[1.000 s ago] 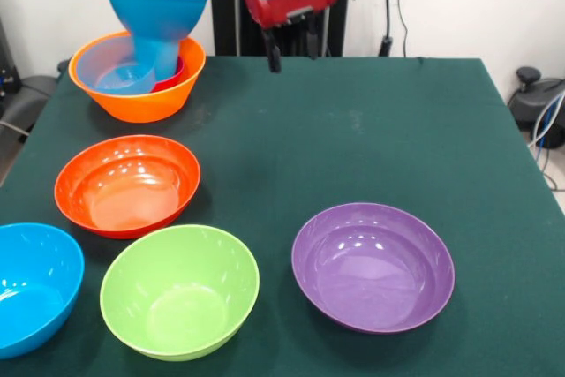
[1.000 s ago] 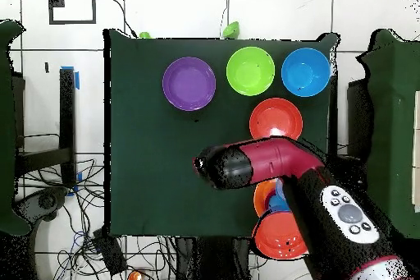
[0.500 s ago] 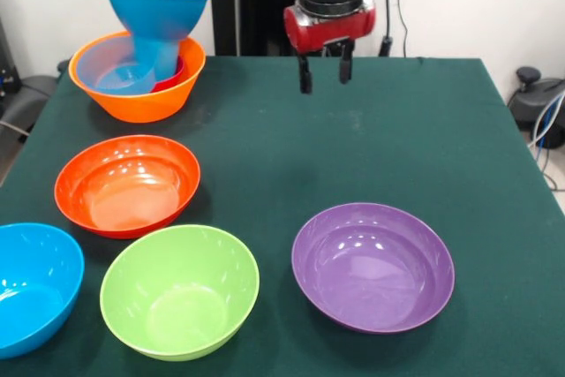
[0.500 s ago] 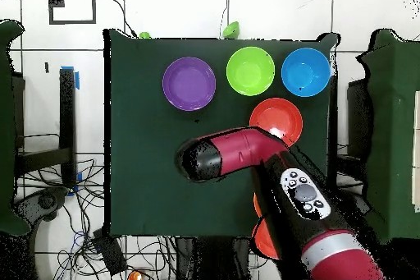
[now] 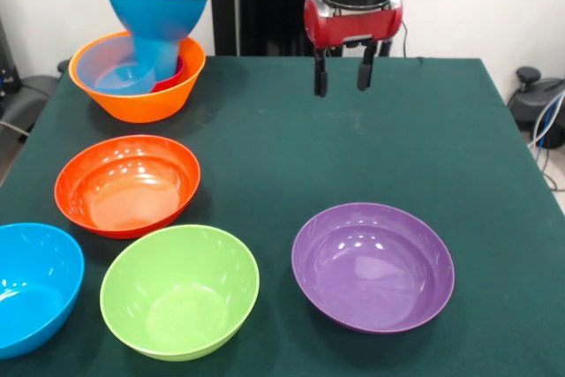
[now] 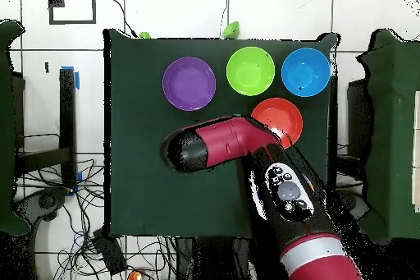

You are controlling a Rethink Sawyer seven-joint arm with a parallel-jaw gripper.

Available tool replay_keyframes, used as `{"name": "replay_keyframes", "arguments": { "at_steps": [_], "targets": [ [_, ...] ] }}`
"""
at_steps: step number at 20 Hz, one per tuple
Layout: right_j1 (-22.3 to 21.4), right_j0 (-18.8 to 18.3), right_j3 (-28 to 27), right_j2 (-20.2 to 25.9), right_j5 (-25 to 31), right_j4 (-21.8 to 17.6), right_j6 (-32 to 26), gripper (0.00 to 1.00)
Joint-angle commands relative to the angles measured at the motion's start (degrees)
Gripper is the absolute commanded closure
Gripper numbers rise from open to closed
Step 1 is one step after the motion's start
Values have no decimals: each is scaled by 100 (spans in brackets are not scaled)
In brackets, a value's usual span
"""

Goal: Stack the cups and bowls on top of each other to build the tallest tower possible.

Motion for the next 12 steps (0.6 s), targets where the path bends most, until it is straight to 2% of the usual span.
{"name": "replay_keyframes", "arguments": {
  "at_steps": [1,7,12],
  "targets": [
    [-222,-167,-320,-165,-836,133,799,0],
    [-87,-155,-571,-165,-806,263,732,0],
    [391,72,-852,-389,-868,193,814,0]
  ]
}}
